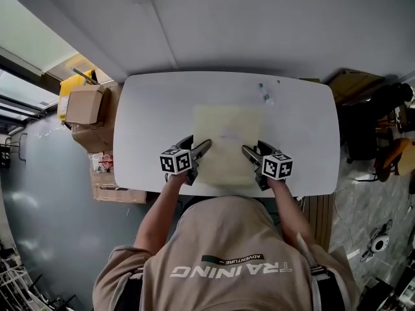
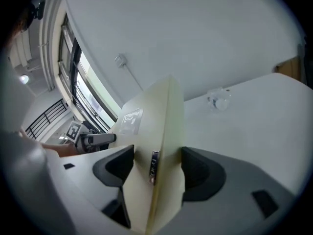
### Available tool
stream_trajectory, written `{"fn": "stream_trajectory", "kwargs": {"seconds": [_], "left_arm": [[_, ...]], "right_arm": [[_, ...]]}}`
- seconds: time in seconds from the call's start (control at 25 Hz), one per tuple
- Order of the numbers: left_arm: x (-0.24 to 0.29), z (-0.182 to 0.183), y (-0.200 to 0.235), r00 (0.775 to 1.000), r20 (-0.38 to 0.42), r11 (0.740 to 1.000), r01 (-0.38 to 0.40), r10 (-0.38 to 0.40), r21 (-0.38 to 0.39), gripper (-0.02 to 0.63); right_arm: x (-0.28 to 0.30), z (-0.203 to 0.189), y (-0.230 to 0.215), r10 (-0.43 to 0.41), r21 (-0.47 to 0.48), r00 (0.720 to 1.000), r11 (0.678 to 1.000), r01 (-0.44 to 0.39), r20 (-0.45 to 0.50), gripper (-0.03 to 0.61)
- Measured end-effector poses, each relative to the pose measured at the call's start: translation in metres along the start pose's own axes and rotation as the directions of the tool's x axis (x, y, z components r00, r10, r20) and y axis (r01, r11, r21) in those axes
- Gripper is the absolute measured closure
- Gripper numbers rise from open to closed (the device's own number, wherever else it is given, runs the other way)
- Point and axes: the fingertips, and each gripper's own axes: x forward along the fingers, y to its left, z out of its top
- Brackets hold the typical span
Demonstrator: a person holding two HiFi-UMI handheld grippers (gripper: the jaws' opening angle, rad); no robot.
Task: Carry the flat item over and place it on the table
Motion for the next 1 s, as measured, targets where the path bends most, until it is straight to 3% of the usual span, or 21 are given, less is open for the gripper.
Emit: {"fn": "stream_trajectory", "kwargs": {"seconds": [0.2, 0.44, 0.6, 1.0], "left_arm": [[0.011, 0.0, 0.02, 0.998, -0.05, 0.998, -0.03, 0.028, -0.056, 0.278], [0.029, -0.021, 0.041, 0.99, -0.128, 0.986, -0.078, 0.059, -0.15, 0.278], [0.03, -0.027, 0.054, 0.982, -0.153, 0.981, -0.136, 0.114, -0.14, 0.282], [0.027, -0.022, 0.055, 0.989, -0.118, 0.985, -0.11, 0.094, -0.134, 0.284]], "right_arm": [[0.021, -0.002, -0.009, 0.012, 0.032, 1.0, 0.999, -0.011, -0.025, 0.293], [0.038, -0.026, -0.026, 0.005, 0.077, 0.992, 0.997, 0.005, -0.126, 0.293], [0.048, -0.033, -0.027, -0.009, 0.037, 0.985, 0.999, 0.016, -0.173, 0.293], [0.052, -0.028, -0.028, -0.018, -0.024, 0.979, 1.0, 0.014, -0.201, 0.293]]}}
